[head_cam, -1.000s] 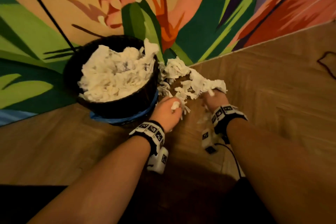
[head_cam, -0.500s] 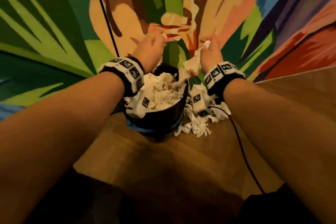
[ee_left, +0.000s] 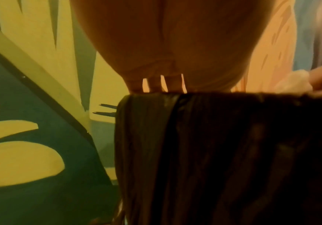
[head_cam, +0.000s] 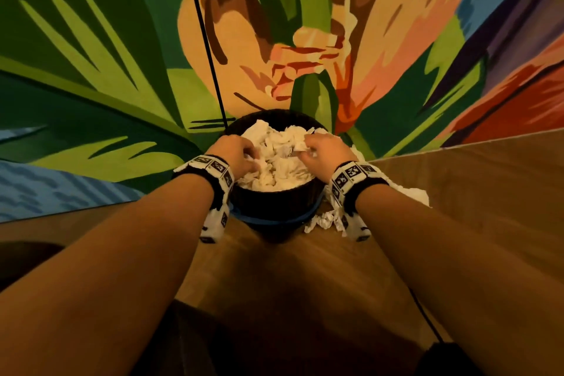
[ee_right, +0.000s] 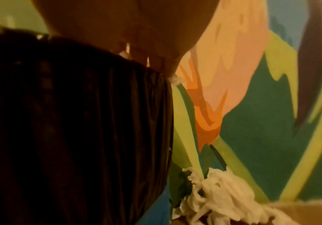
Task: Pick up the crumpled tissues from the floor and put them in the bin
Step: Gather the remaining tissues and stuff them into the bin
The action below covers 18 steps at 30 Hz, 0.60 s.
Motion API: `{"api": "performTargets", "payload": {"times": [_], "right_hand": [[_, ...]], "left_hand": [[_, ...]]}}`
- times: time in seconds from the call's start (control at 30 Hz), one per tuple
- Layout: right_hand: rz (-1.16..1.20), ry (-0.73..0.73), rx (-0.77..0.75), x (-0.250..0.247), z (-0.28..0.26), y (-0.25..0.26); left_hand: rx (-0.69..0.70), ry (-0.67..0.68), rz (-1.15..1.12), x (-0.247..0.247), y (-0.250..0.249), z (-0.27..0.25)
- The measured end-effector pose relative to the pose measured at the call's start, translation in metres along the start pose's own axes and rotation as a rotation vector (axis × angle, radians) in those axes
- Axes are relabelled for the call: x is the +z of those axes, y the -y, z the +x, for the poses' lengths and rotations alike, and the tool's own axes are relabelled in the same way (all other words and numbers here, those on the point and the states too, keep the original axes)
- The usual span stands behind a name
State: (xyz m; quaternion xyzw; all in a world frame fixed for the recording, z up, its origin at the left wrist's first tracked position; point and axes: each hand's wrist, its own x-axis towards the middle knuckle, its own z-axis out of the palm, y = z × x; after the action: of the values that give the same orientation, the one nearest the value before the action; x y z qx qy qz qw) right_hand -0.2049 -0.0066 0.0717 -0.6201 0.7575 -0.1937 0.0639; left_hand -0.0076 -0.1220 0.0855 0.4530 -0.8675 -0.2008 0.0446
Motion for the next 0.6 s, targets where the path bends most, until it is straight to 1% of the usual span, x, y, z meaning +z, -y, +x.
{"api": "performTargets", "payload": {"times": [0.03,0.1,0.2,0.27,0.3,0.33,0.4,0.43,0.47,0.6], "right_hand": [[-0.063,0.046,-0.032,0.001,-0.001,0.003],[-0.143,0.164,-0.039,0.003,-0.002,0.009],[-0.149,0.333,0.031,0.003,0.003,0.018],[-0.144,0.409,0.026,0.002,0.007,0.022],[-0.132,0.403,0.028,0.001,0.009,0.022],[-0.107,0.366,0.039,0.001,0.010,0.021],[-0.036,0.235,0.075,0.002,0.010,0.019],[-0.026,0.204,0.095,0.002,0.011,0.019],[-0.028,0.209,0.109,0.002,0.011,0.021],[-0.134,0.341,0.103,0.004,0.012,0.024]], "left_hand": [[-0.001,-0.004,0.021,-0.001,0.001,0.000],[-0.012,0.013,0.032,-0.002,-0.001,-0.001],[0.002,0.097,0.083,0.002,-0.006,-0.004],[0.010,0.133,0.149,0.005,-0.007,-0.008],[0.011,0.142,0.178,0.006,-0.009,-0.009],[0.003,0.150,0.198,0.006,-0.011,-0.010],[-0.026,0.189,0.211,0.007,-0.013,-0.010],[-0.043,0.212,0.212,0.007,-0.013,-0.010],[-0.053,0.232,0.218,0.008,-0.013,-0.010],[-0.057,0.279,0.297,0.015,-0.016,-0.007]]}}
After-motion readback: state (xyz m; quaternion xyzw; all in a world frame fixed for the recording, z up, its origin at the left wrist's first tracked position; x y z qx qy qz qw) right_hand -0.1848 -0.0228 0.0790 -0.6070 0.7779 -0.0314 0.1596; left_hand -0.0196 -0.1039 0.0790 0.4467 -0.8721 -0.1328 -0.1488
